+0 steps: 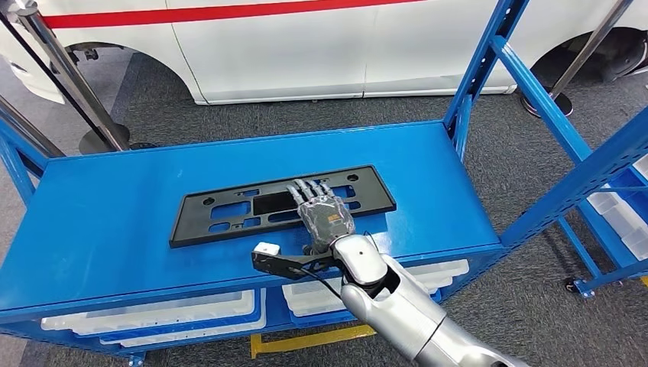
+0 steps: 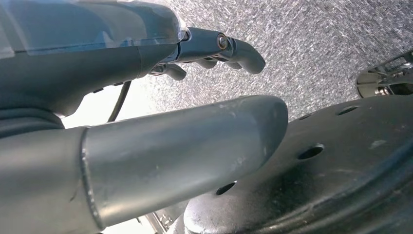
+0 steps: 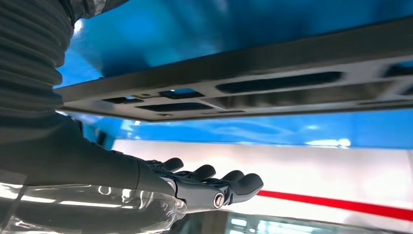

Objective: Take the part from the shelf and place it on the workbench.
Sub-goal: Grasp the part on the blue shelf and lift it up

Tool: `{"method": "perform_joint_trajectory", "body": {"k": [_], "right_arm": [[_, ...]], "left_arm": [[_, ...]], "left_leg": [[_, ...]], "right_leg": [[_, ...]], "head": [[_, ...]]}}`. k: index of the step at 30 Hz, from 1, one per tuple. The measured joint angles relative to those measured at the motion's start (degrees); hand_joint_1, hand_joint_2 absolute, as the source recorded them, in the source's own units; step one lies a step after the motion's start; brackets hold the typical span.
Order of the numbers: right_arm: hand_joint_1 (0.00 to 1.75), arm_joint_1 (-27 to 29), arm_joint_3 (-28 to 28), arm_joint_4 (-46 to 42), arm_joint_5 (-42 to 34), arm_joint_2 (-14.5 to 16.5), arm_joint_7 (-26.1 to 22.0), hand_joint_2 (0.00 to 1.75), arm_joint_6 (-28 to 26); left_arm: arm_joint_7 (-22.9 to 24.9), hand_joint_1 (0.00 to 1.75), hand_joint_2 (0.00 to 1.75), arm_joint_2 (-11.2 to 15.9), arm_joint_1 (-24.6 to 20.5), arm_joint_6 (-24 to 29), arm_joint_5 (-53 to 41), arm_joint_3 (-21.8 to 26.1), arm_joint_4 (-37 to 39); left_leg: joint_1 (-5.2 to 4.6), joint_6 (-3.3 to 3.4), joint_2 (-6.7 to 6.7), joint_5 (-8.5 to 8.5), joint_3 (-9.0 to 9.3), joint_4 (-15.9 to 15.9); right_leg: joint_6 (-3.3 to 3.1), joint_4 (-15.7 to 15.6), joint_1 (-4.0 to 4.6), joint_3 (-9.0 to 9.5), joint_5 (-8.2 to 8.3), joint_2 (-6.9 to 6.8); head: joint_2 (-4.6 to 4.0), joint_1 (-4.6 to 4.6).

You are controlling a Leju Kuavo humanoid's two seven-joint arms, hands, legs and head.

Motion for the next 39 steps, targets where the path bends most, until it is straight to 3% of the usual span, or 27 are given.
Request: {"method": "perform_joint_trajectory", "body": {"k": [11, 32, 33, 36, 37, 39], "right_arm": [[0.00, -1.02, -2.56, 7.52, 2.36, 0.61, 0.64, 1.75, -1.21], [0.00, -1.86, -3.23, 10.09, 2.36, 1.07, 0.68, 1.75, -1.25], [0.19, -1.86, -3.24, 10.09, 2.36, 1.07, 0.68, 1.75, -1.25], [1.49, -1.87, -3.25, 10.20, 2.39, 1.08, 0.68, 1.75, -1.23], [1.74, -1.87, -3.25, 10.31, 2.40, 1.10, 0.68, 1.75, -1.22], [1.75, -1.86, -3.26, 10.59, 2.41, 1.20, 0.68, 1.75, -1.21]], "left_arm": [[0.25, 0.00, 0.00, 0.00, 0.00, -0.05, 0.16, -0.02, 0.00], [0.25, 0.00, 0.00, 0.00, 0.00, -0.20, 0.15, -0.02, 0.00], [0.25, 0.00, 0.00, 0.00, 0.00, -0.20, 0.15, -0.02, 0.00], [0.24, 0.00, 0.00, 0.00, 0.00, -0.20, 0.19, -0.02, 0.00], [0.22, 0.00, 0.00, 0.00, 0.00, -0.20, 0.22, -0.02, 0.00], [0.18, 0.00, 0.00, 0.00, 0.01, -0.19, 0.34, -0.02, 0.00]], "left_leg": [[0.00, 0.00, 0.00, 0.00, 0.00, 0.00], [0.00, 0.00, 0.00, 0.00, 0.04, 0.00], [0.00, 0.00, 0.00, 0.00, 0.04, 0.00], [0.00, 0.00, 0.00, 0.00, 0.04, 0.00], [0.00, 0.00, 0.00, 0.00, 0.04, 0.00], [0.00, 0.00, 0.01, 0.00, 0.04, 0.00]], "right_leg": [[0.00, 0.00, 0.00, 0.00, 0.00, 0.00], [0.00, 0.01, 0.00, 0.02, 0.00, 0.01], [0.00, 0.01, 0.00, 0.02, 0.00, 0.00], [0.00, 0.01, 0.00, 0.02, 0.00, 0.01], [0.00, 0.01, 0.00, 0.01, 0.00, 0.01], [0.00, 0.02, 0.00, 0.01, 0.00, 0.01]], "head": [[0.00, 0.00], [0.00, 0.00], [0.00, 0.00], [0.00, 0.00], [0.00, 0.00], [0.00, 0.00]]}}
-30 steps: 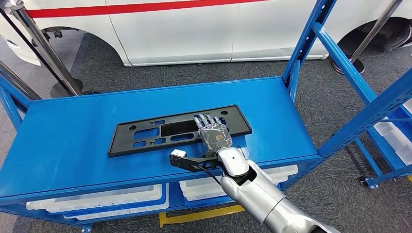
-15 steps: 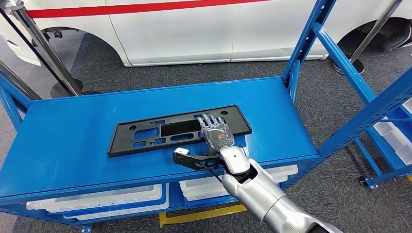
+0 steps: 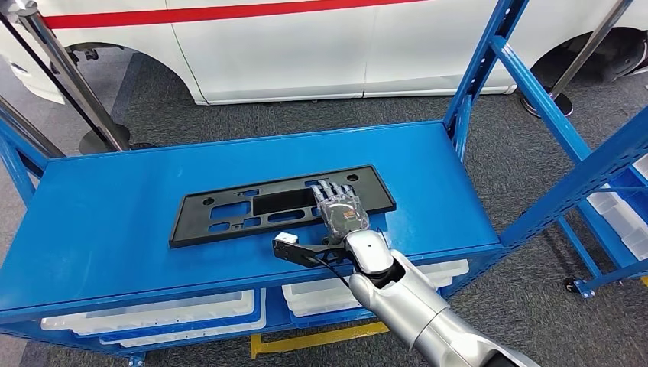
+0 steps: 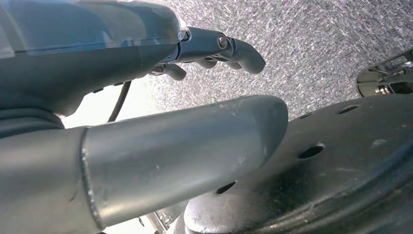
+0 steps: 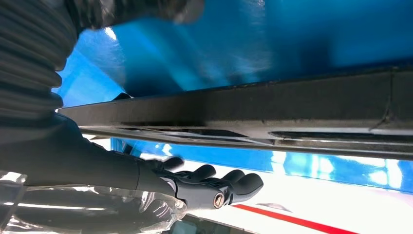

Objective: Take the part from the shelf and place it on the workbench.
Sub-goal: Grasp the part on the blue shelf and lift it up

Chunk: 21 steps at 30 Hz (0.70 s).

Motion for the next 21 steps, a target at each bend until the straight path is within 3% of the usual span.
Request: {"method": "perform_joint_trajectory", "body": {"k": [21], "right_arm": [[1.75, 0.25, -0.34, 0.83, 1.05, 1.19, -0.19, 1.75, -0.04]], "left_arm": [[-0.44, 0.00, 0.00, 0.00, 0.01, 0.17, 0.46, 0.00, 0.00]], "left_leg": [[0.00, 0.00, 0.01, 0.00, 0.02, 0.00]], "right_leg": [[0.00, 0.00, 0.00, 0.01, 0.00, 0.00]], "head": [[0.00, 0.00]]}}
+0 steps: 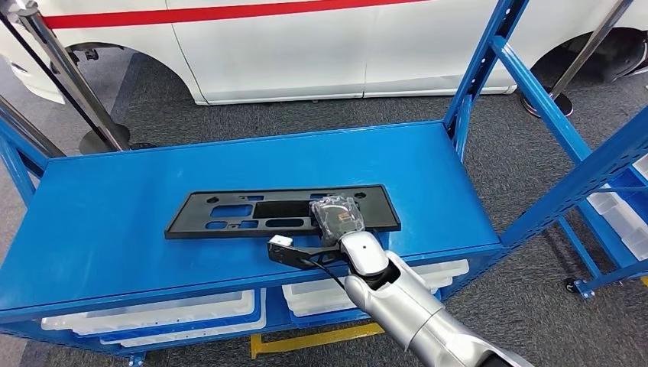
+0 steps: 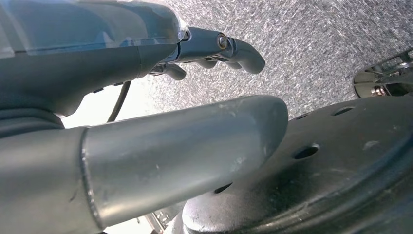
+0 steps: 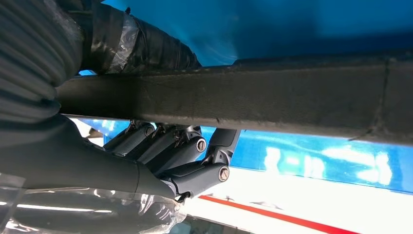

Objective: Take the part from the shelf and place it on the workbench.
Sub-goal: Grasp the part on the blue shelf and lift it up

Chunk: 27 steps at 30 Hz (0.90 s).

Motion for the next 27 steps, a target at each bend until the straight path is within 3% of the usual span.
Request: {"method": "perform_joint_trajectory", "body": {"k": [6, 10, 16, 21, 27], "right_arm": [[1.75, 0.24, -0.11, 0.02, 0.16, 0.00, -0.01, 1.75, 0.04], [1.75, 0.28, -0.15, 0.02, 0.25, 0.00, -0.01, 1.75, 0.04], [1.75, 0.30, -0.18, 0.02, 0.56, 0.00, -0.09, 1.75, 0.09], [1.75, 0.96, -0.59, -0.77, 1.21, -0.08, -0.94, 1.75, -1.80], [1.75, 3.43, -0.98, -10.42, 3.50, -1.59, -3.47, 1.75, -6.90]], "left_arm": [[-0.66, 0.00, 0.00, 0.00, 0.04, -0.14, 1.54, 0.10, 0.00], [-1.03, 0.00, 1.75, 0.00, 0.05, -0.66, 2.50, 0.52, 0.00], [-0.32, 0.00, 1.75, 0.06, 0.04, -2.20, 3.78, 0.92, 0.00], [-0.90, 0.00, 1.75, 0.20, 0.07, -0.13, 3.64, 1.12, 0.00], [-0.21, 0.00, 1.75, 0.43, 0.15, 1.00, 2.78, 1.12, 0.00]], "left_leg": [[0.00, 0.00, 0.00, 0.00, 0.00, 0.00], [0.00, 0.00, 0.00, 0.00, 0.00, 0.00], [0.00, 0.00, 0.00, 0.00, 0.00, 0.00], [0.00, 0.00, 0.00, 0.00, -0.01, 0.00], [0.00, 0.00, 0.03, 0.00, -0.07, 0.00]], "right_leg": [[0.00, 0.00, 0.00, -0.01, 0.00, 0.00], [0.00, 0.00, 0.00, -0.01, 0.00, 0.00], [0.00, 0.00, 0.00, 0.00, 0.00, 0.00], [0.00, 0.00, 0.00, -0.01, 0.00, -0.01], [0.00, 0.01, 0.00, -0.10, -0.01, 0.03]], "head": [[0.00, 0.00], [0.00, 0.00], [0.00, 0.00], [0.00, 0.00], [0.00, 0.00]]}}
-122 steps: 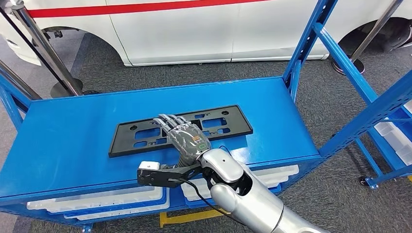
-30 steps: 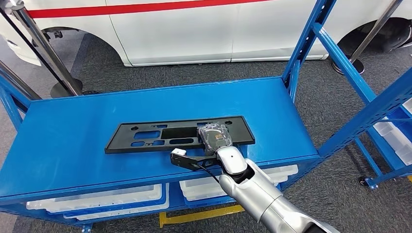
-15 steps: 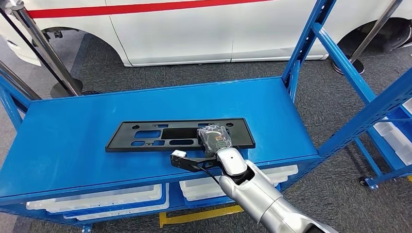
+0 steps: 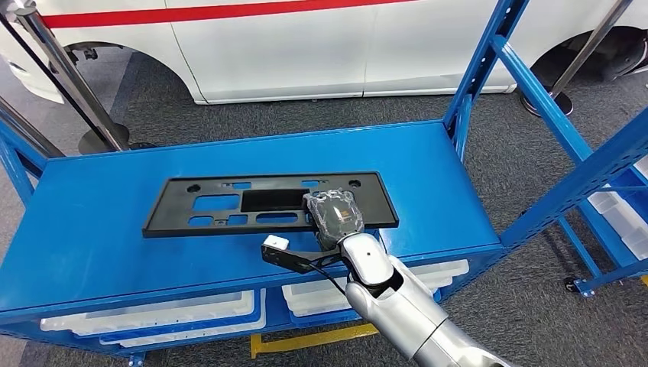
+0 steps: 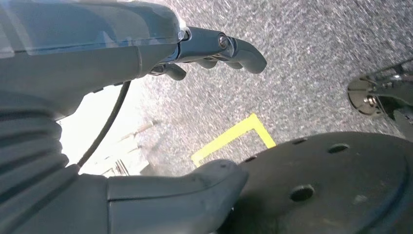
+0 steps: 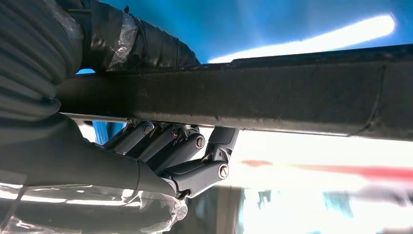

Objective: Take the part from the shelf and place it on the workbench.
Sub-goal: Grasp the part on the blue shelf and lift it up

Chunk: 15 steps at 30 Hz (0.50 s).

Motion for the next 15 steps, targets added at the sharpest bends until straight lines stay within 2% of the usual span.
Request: {"method": "perform_joint_trajectory", "body": {"k": [6, 11, 15], "right_arm": [[1.75, 1.12, 0.00, -9.67, 1.93, -1.78, 0.08, 1.75, -1.25], [1.75, 1.83, 0.00, -12.71, 1.97, -2.56, 0.08, 1.75, -1.29], [1.75, 2.16, -0.05, -13.64, 2.65, -2.79, 0.08, 1.75, -2.34]], "left_arm": [[0.60, 0.00, 1.75, 0.01, 0.02, 0.35, -0.47, -0.18, 0.00], [0.64, 0.00, 1.75, 0.00, 0.02, 0.35, -0.46, -0.25, 0.00], [0.70, 0.00, 1.75, 0.01, 0.02, 0.43, -0.46, -0.28, 0.00]], "left_leg": [[0.00, 0.00, 0.00, 0.00, -0.01, 0.00], [-0.01, 0.00, 0.00, -0.01, 0.00, 0.01], [-0.08, 0.06, -0.02, -0.05, -0.05, 0.18]], "right_leg": [[0.01, 0.00, 0.00, 0.00, -0.02, 0.01], [0.02, -0.01, 0.00, 0.00, -0.01, 0.01], [0.12, -0.09, -0.33, 0.01, 0.04, 0.01]], "head": [[0.00, 0.00], [0.00, 0.00], [0.00, 0.00]]}}
